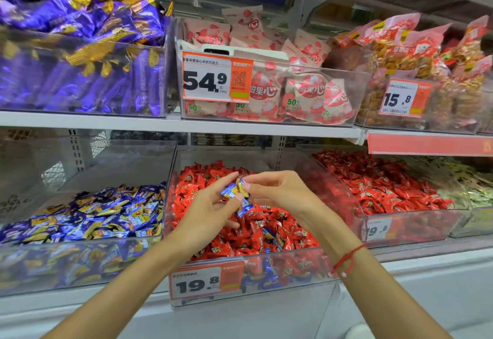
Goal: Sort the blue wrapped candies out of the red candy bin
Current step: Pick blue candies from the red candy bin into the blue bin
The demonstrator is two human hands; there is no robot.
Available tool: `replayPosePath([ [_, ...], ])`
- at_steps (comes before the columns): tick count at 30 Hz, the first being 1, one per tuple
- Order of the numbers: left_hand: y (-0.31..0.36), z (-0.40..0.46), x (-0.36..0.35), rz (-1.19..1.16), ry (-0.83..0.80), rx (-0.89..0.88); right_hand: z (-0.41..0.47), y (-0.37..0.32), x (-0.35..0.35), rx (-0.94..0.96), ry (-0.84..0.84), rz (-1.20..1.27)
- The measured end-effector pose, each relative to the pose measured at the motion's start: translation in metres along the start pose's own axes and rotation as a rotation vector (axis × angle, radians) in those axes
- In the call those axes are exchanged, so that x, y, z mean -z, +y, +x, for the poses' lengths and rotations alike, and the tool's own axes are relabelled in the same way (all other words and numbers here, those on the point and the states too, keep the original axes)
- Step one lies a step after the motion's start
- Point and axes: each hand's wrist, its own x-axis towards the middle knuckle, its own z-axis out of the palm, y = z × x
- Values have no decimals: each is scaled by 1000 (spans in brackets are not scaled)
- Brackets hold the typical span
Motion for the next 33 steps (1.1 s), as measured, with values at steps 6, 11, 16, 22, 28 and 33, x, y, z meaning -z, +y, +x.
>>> replayPosePath([
  [6,1,-6,9,83,31,-68,-1,0,5,-53,-90,-65],
  [11,5,-5,9,84,141,-64,5,21,20,-86,-38,-571],
  [16,4,-4,8,143,121,-58,5,52,16,-89,-14,-1246],
  [22,-1,-5,16,303,104,-95,12,39,43,-27,143,-882],
  [28,5,-5,12,222,-69,-117,-1,2,18,145,45,-305],
  [33,7,-4,13,344,0,-227,-1,-3,8,144,-47,-178],
])
